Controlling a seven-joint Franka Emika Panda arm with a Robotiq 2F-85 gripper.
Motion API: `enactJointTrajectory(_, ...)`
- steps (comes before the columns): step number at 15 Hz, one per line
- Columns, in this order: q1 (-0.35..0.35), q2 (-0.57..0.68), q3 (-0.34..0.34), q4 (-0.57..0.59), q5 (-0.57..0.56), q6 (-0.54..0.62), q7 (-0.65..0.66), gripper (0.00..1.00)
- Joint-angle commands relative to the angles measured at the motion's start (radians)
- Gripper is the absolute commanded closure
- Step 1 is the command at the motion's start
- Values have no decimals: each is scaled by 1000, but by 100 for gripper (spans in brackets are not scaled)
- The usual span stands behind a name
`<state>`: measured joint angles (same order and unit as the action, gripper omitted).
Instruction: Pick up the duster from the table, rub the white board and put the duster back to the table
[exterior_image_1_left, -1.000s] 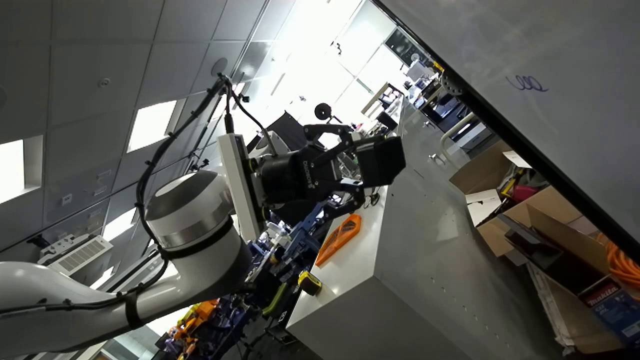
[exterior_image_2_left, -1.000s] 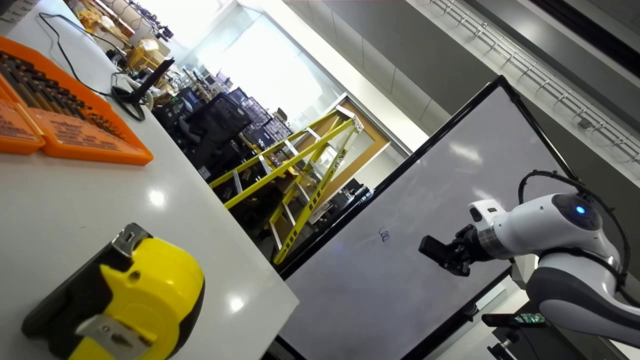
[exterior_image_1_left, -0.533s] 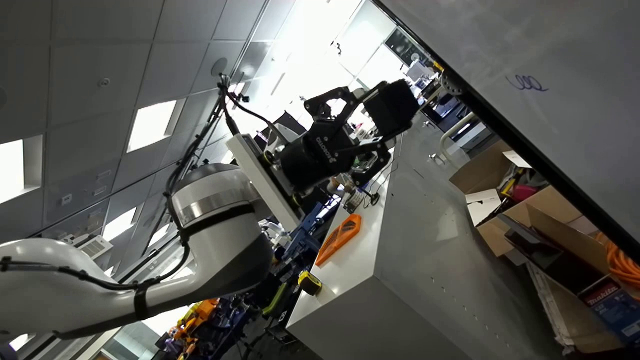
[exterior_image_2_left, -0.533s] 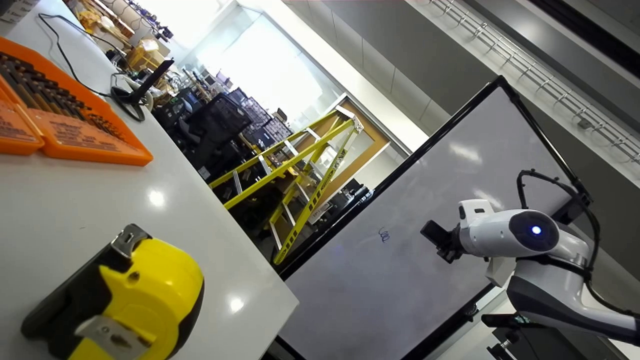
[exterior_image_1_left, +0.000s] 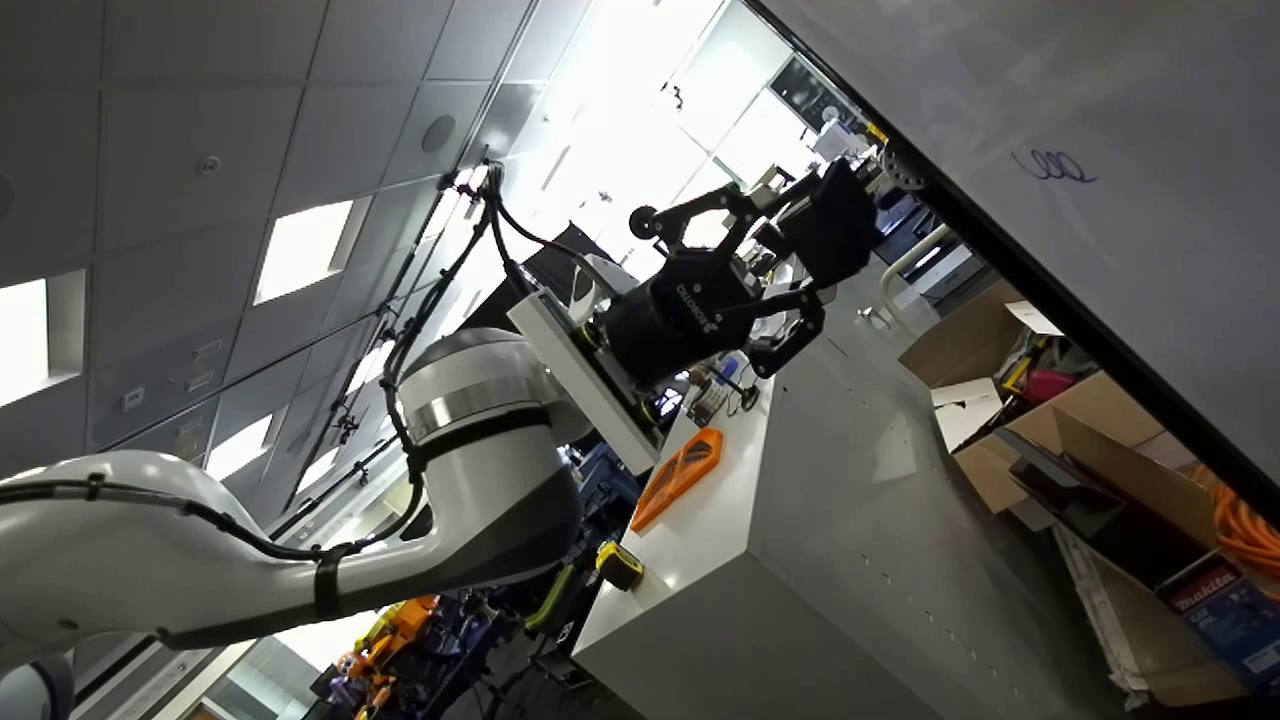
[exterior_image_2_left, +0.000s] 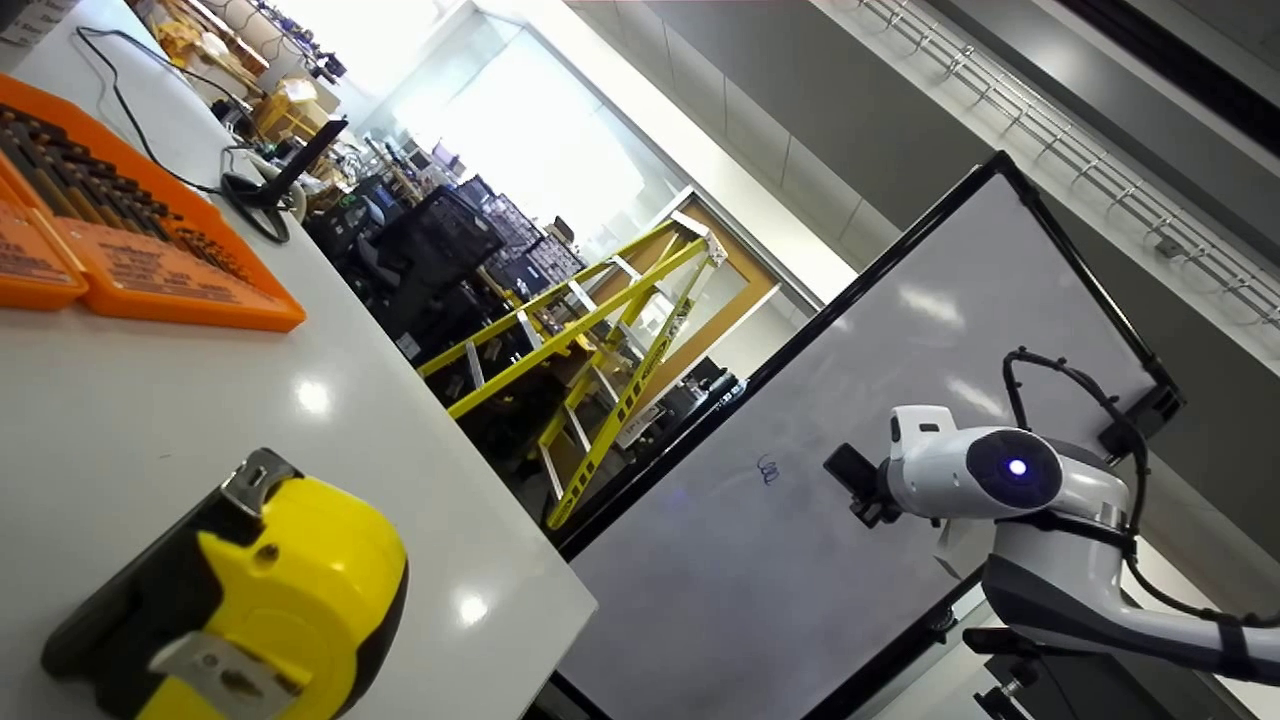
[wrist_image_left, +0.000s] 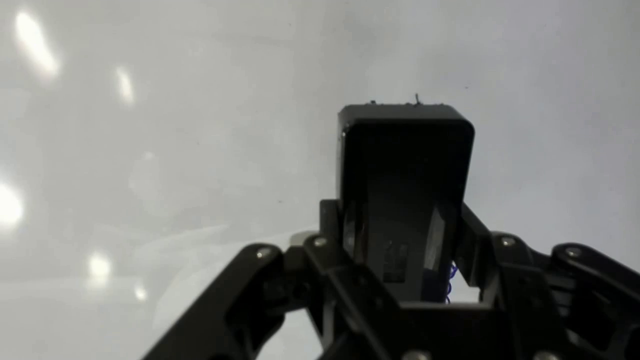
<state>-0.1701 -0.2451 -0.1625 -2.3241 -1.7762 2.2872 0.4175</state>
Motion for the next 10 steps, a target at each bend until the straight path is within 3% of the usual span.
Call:
enactJointTrajectory(1,12,13,-28,12,-65,59,-4,70)
enactJointTrajectory(10,3,111,-106,105,-377,294,40,70)
